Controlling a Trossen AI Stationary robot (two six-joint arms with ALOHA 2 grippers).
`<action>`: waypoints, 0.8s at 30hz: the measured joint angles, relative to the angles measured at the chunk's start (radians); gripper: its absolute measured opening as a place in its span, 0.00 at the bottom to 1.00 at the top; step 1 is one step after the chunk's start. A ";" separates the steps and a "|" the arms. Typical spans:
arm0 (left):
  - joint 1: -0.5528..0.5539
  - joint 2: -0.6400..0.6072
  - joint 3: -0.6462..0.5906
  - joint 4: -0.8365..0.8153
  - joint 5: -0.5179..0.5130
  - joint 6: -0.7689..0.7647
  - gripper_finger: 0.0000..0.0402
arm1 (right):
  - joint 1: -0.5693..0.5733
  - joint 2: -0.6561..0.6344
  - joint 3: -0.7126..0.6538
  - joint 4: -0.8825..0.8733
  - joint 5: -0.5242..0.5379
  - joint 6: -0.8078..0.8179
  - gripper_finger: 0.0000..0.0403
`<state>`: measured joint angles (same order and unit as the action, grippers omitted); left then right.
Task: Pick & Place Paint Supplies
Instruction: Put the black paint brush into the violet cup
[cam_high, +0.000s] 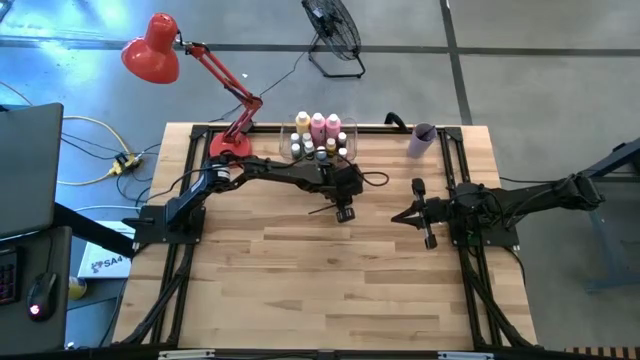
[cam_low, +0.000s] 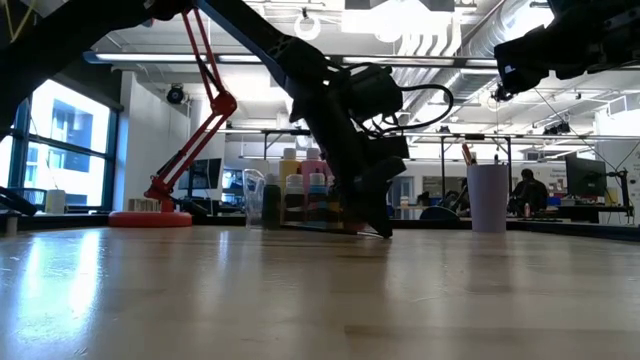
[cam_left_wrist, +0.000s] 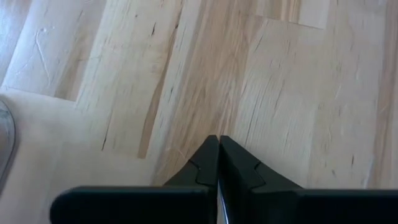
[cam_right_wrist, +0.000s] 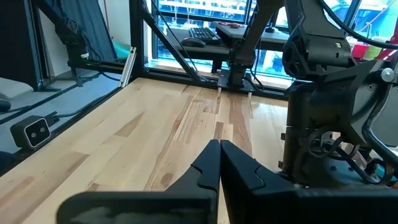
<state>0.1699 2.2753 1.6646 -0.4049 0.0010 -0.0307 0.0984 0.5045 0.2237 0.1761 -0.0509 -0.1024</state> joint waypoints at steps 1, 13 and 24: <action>0.000 0.000 0.001 -0.001 0.000 0.000 0.01 | 0.000 0.000 0.000 0.000 0.000 0.000 0.01; -0.002 0.014 0.228 -0.264 -0.080 0.092 0.00 | 0.000 0.000 0.000 0.000 0.000 0.000 0.01; -0.002 0.011 0.429 -0.411 -0.130 0.164 0.00 | 0.000 0.000 0.000 -0.016 -0.003 0.000 0.00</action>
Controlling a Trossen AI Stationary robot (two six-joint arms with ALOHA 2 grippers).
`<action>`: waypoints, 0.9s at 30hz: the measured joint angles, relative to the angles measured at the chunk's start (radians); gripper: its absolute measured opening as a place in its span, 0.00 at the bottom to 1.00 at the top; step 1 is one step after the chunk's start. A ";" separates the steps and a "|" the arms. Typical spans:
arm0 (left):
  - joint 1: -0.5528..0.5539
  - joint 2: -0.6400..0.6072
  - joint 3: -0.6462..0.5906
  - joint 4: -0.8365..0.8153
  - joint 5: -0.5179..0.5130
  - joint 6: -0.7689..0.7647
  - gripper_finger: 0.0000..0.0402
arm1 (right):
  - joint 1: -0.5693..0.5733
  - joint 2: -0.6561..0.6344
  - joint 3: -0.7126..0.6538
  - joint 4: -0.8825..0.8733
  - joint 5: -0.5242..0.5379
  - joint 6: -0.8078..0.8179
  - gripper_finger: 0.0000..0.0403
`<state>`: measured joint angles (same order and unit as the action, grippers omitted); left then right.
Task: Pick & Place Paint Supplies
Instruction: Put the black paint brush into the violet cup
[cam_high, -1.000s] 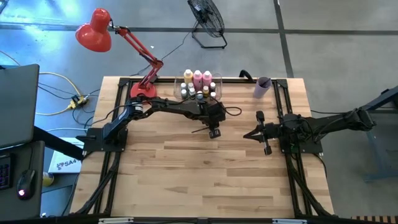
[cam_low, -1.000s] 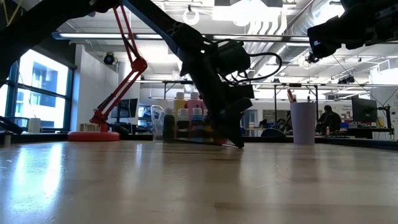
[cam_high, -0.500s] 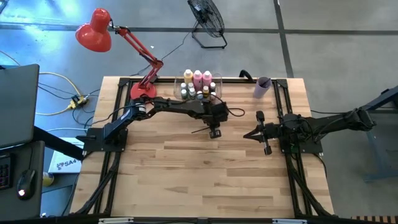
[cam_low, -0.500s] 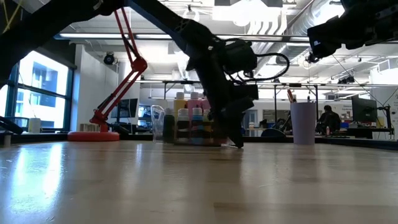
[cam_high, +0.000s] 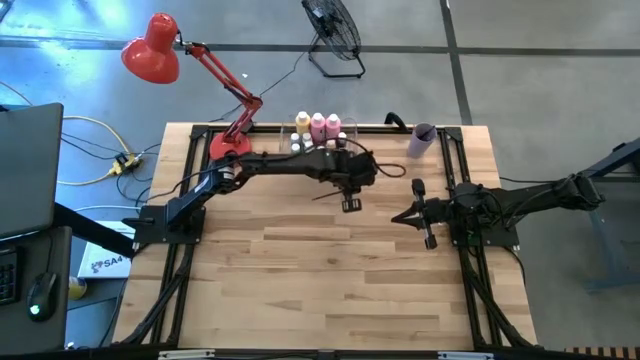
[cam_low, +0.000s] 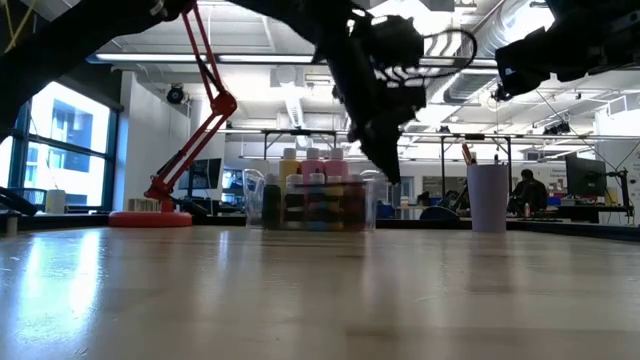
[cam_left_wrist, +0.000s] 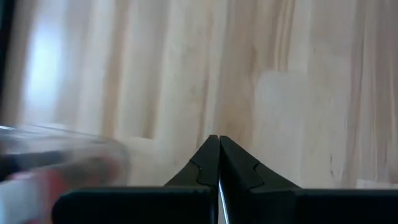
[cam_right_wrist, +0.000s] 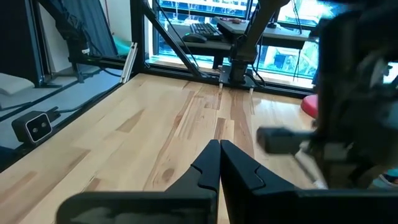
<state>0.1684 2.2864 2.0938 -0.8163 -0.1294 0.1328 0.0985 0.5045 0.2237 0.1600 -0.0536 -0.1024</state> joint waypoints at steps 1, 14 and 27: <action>0.000 0.000 0.024 -0.019 -0.013 0.008 0.00 | 0.000 0.000 0.000 -0.004 -0.001 0.000 0.00; 0.002 -0.145 0.234 -0.096 -0.123 0.092 0.00 | 0.000 0.000 0.000 -0.027 0.004 0.000 0.00; -0.022 -0.238 0.235 0.180 0.317 0.043 0.00 | 0.000 0.131 0.001 0.352 0.105 0.050 0.00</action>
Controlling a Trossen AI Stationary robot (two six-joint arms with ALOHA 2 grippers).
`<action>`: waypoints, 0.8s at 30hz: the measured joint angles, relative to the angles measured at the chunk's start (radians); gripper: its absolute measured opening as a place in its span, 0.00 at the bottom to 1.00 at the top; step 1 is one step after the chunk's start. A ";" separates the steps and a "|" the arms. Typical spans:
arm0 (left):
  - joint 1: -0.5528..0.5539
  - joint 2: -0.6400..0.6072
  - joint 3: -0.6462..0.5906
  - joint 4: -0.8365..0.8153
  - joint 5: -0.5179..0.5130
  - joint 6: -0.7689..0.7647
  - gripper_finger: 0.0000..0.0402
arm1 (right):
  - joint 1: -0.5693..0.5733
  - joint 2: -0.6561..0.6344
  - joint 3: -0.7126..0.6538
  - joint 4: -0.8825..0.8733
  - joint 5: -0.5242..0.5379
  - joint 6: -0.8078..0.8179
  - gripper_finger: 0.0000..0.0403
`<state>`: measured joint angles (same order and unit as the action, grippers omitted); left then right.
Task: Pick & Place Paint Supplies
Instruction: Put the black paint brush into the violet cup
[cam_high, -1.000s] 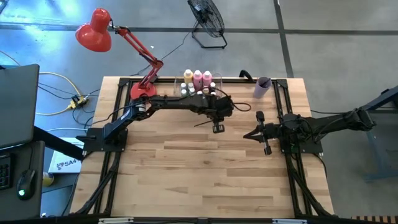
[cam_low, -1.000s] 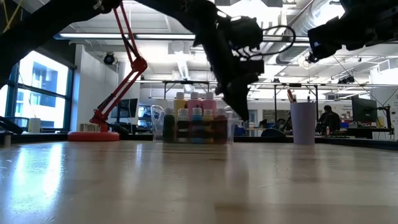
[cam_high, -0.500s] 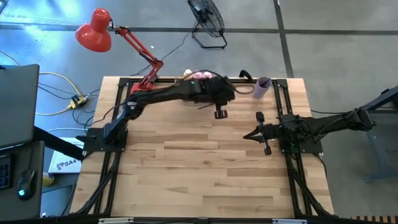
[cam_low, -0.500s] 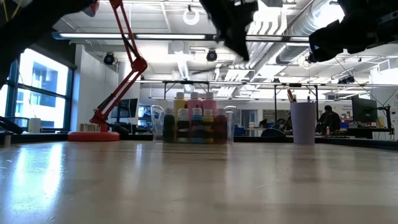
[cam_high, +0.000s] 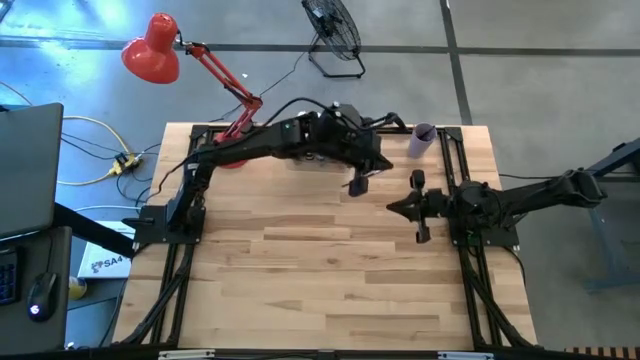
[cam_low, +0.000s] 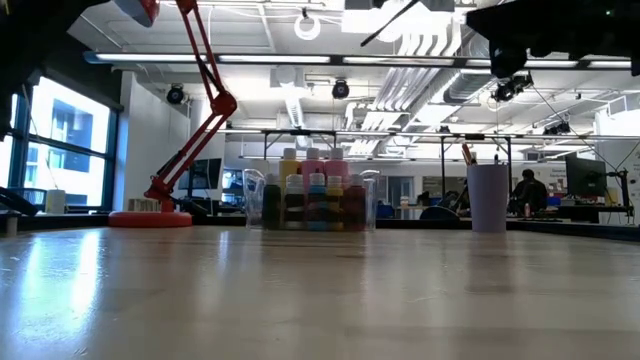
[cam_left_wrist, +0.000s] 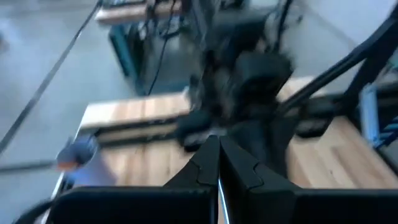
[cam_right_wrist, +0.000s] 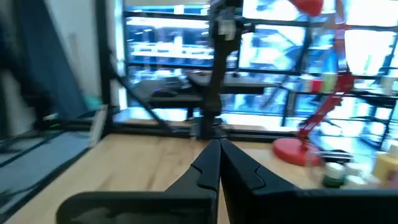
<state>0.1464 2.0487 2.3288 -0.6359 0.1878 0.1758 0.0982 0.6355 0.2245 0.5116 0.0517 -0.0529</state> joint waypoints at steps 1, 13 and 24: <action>-0.006 0.005 0.003 0.020 0.016 0.000 0.00 | 0.000 0.018 0.000 0.028 0.025 0.004 0.00; -0.042 0.012 0.000 0.034 0.117 -0.001 0.00 | -0.001 0.155 -0.001 0.308 0.081 0.035 0.01; -0.063 0.012 0.000 0.055 0.126 0.000 0.00 | -0.001 0.225 -0.001 0.421 0.084 0.004 0.31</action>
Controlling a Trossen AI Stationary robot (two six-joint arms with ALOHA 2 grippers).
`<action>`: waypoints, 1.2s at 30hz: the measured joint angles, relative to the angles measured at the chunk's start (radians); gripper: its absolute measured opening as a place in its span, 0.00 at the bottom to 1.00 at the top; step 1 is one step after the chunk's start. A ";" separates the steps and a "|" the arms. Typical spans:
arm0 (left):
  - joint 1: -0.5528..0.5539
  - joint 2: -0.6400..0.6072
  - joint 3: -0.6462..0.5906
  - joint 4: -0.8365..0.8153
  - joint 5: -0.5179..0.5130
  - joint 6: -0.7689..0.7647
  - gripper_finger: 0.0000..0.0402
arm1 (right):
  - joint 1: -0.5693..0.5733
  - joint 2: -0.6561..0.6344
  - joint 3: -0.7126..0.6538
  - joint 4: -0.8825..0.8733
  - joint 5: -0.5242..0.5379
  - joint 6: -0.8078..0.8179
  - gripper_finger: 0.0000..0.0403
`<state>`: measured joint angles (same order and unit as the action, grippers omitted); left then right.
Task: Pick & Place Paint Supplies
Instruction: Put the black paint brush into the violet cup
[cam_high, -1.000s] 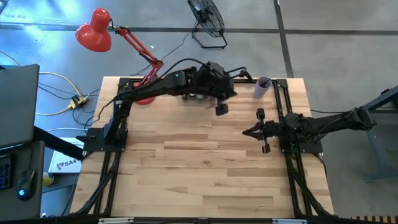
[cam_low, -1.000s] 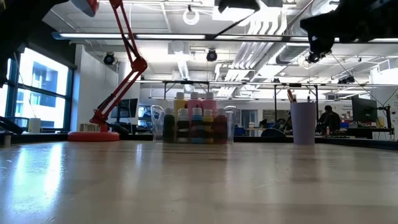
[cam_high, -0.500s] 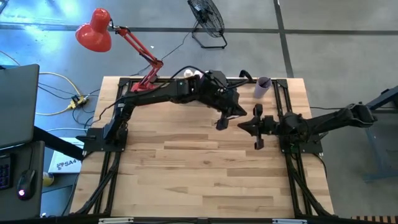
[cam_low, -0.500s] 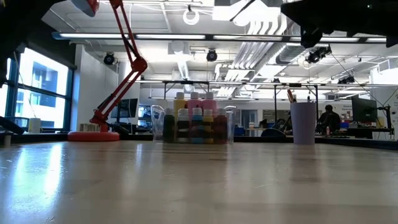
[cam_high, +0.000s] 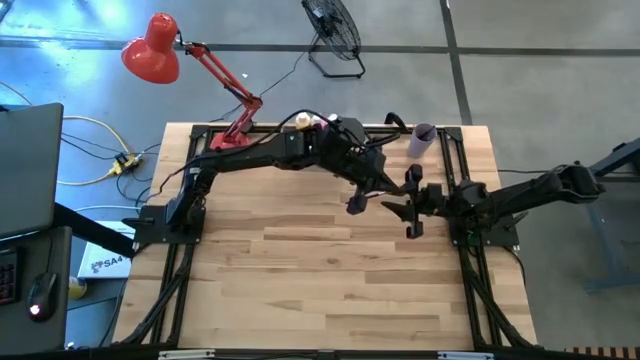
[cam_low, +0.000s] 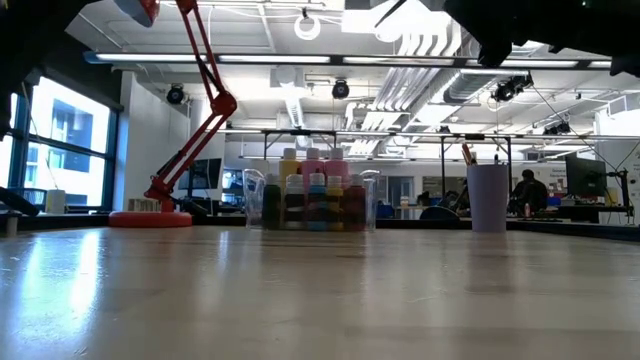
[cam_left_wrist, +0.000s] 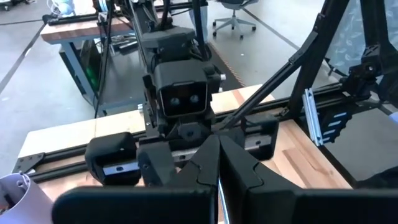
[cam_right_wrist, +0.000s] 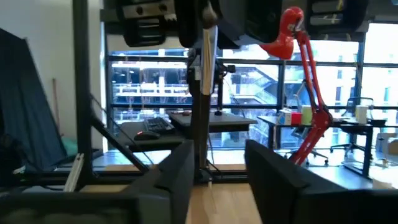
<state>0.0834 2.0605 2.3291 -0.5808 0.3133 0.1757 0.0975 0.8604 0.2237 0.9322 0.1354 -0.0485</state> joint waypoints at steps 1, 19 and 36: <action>0.000 0.000 0.000 0.001 0.000 0.000 0.00 | 0.000 0.012 0.000 0.011 0.008 0.000 0.35; 0.001 0.000 0.000 0.003 0.000 0.002 0.00 | -0.003 0.178 0.068 0.183 -0.034 -0.005 0.48; 0.001 0.000 0.000 -0.028 -0.014 -0.001 0.00 | -0.027 0.213 0.119 0.173 -0.056 -0.009 0.23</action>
<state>0.0845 2.0605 2.3291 -0.6090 0.2996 0.1749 0.0700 1.0736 0.3431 1.1053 0.0794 -0.0570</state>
